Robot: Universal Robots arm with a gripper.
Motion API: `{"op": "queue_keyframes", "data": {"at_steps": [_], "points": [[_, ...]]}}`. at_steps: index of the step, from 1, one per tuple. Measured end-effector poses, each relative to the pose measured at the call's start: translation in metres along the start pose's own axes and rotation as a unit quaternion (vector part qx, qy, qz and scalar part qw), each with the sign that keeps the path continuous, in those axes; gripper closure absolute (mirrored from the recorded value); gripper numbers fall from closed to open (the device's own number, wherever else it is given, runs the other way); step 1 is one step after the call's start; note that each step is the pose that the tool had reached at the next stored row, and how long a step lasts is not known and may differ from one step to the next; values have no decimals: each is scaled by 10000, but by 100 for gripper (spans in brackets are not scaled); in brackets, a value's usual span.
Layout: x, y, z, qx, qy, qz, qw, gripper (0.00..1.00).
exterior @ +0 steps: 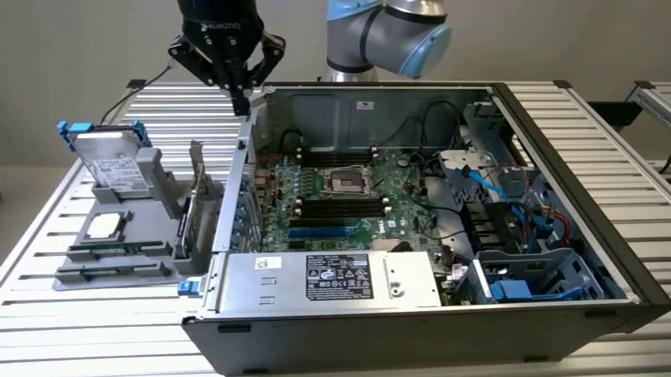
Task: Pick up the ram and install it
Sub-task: 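Reach for the ram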
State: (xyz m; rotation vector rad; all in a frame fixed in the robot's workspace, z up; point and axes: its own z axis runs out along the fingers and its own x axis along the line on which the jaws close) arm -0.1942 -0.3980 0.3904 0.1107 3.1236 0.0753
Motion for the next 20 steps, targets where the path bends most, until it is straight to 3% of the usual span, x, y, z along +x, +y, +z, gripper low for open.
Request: {"op": "queue_keyframes", "data": {"at_steps": [3, 8, 13, 17, 20], "points": [[137, -10, 7, 1, 17, 2, 10000, 90], [361, -27, 21, 5, 78, 4, 10000, 90], [591, -44, 46, 13, 184, 10, 9998, 90], [737, -57, 78, 23, 300, 15, 9995, 90], [840, -68, 117, 25, 312, 13, 9995, 90]]}}
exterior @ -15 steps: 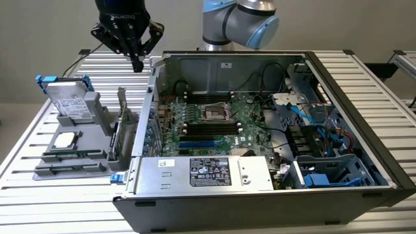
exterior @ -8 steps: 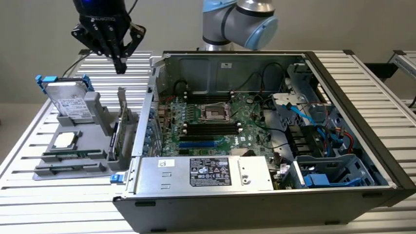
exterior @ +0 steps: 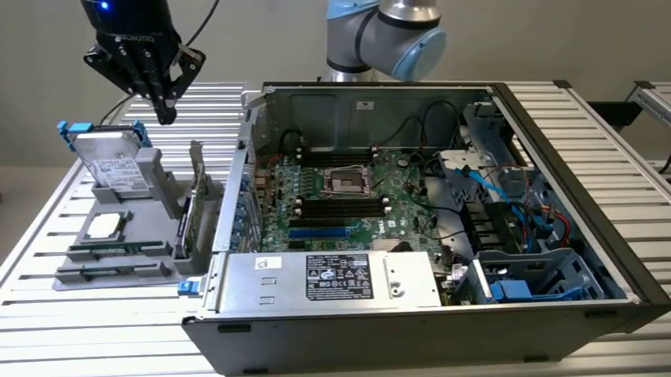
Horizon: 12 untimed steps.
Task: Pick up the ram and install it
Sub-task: 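Reach for the ram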
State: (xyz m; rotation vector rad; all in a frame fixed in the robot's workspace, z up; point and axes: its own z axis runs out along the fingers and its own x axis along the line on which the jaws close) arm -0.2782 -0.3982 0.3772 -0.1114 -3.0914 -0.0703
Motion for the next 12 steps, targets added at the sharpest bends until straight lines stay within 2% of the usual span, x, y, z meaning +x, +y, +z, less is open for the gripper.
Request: {"op": "queue_keyframes", "data": {"at_steps": [3, 12], "points": [[37, -14, 31, 4, 12, -22, 10000, 90], [240, -68, 76, 7, 15, -92, 10000, 90]]}}
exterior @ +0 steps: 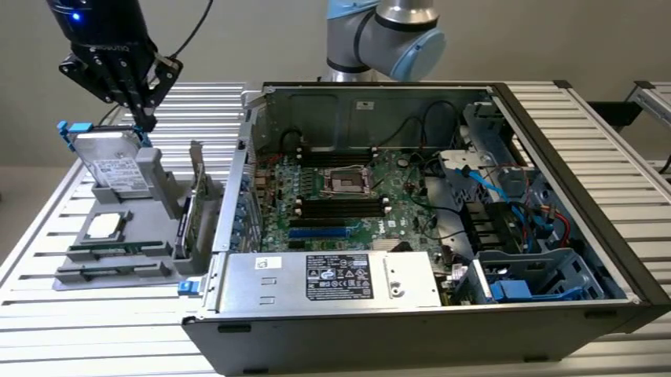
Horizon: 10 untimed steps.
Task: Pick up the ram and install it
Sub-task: 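Reach for the ram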
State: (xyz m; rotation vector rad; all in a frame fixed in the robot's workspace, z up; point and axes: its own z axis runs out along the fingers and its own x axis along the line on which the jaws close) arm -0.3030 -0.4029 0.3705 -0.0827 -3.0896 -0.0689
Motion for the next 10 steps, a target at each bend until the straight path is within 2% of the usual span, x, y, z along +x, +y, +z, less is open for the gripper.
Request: {"op": "queue_keyframes", "data": {"at_steps": [4, 10], "points": [[80, -28, 14, 2, 1, -43, 10000, 90], [124, -84, 27, 8, 7, -169, 9999, 90]]}}
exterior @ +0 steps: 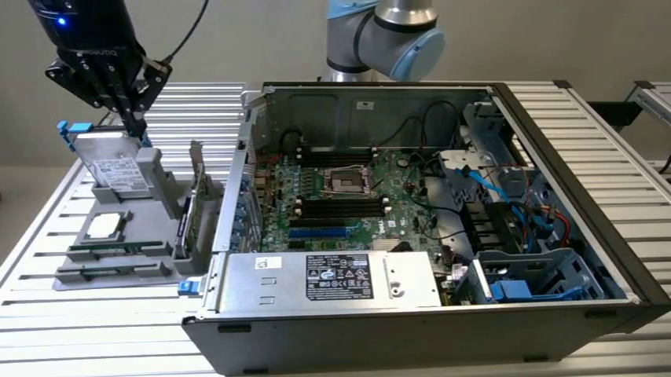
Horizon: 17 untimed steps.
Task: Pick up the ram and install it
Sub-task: 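Reach for the ram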
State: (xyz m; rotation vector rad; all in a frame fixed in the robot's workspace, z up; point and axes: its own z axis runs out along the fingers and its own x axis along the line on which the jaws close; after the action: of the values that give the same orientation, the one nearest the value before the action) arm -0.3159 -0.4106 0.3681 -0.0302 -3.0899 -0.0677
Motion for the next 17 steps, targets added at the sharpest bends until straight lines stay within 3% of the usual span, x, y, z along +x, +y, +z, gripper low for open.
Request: {"op": "queue_keyframes", "data": {"at_steps": [17], "points": [[250, -131, 48, 13, 11, -255, 9997, 90]]}}
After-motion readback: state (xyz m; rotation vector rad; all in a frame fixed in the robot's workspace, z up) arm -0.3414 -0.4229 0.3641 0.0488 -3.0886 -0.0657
